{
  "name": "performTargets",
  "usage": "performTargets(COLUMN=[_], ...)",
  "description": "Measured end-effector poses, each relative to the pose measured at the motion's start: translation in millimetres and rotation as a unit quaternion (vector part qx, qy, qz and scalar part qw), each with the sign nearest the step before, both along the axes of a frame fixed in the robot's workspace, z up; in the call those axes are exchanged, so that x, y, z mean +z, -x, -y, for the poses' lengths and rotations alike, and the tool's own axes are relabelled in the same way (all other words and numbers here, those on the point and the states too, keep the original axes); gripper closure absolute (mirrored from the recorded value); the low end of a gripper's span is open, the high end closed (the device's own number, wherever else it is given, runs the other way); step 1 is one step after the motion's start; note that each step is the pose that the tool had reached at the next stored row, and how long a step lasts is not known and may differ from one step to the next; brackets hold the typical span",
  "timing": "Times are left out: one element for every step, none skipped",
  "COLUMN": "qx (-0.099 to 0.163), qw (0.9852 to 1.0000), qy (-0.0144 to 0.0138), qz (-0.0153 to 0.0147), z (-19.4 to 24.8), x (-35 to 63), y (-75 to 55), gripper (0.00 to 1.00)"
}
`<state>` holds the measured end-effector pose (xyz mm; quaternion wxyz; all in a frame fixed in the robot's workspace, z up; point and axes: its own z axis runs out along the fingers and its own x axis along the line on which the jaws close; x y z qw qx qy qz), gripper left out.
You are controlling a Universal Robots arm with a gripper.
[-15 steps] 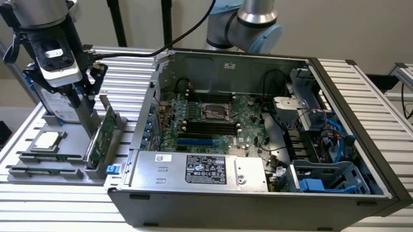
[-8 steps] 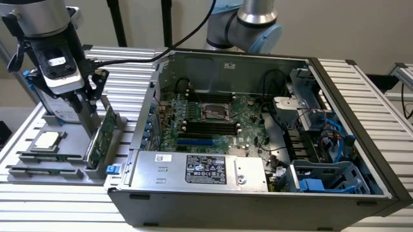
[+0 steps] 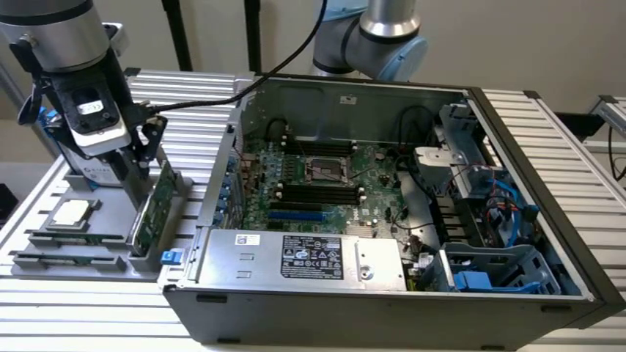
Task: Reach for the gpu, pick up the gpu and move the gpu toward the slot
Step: 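Pick up the gpu and move the gpu toward the slot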
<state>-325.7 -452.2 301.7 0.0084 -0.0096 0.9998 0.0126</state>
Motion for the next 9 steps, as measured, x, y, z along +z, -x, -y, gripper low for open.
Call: performTargets(qx=[0.000,0.000,0.000,0.000,0.000,0.000,0.000,0.000,-0.001], qw=[1.0000,1.0000,1.0000,1.0000,1.0000,1.0000,1.0000,1.0000,1.0000], qy=[0.0000,0.0000,0.0000,0.0000,0.0000,0.0000,0.0001,0.0001,0.0001], qz=[0.0007,0.0015,0.0023,0.0031,0.0039,0.0048,0.0056,0.0065,0.0073], z=[0.7,1.3,1.8,2.2,2.6,3.0,3.4,3.6,3.9], x=[-1.8,-3.7,-5.5,-7.3,-9.1,-10.9,-12.7,-14.5,-16.3], y=[0.0,0.0,0.0,0.1,0.0,0.0,0.0,0.0,0.0], gripper=[0.64,0.64,0.64,0.64,0.64,0.64,0.64,0.64,0.62])
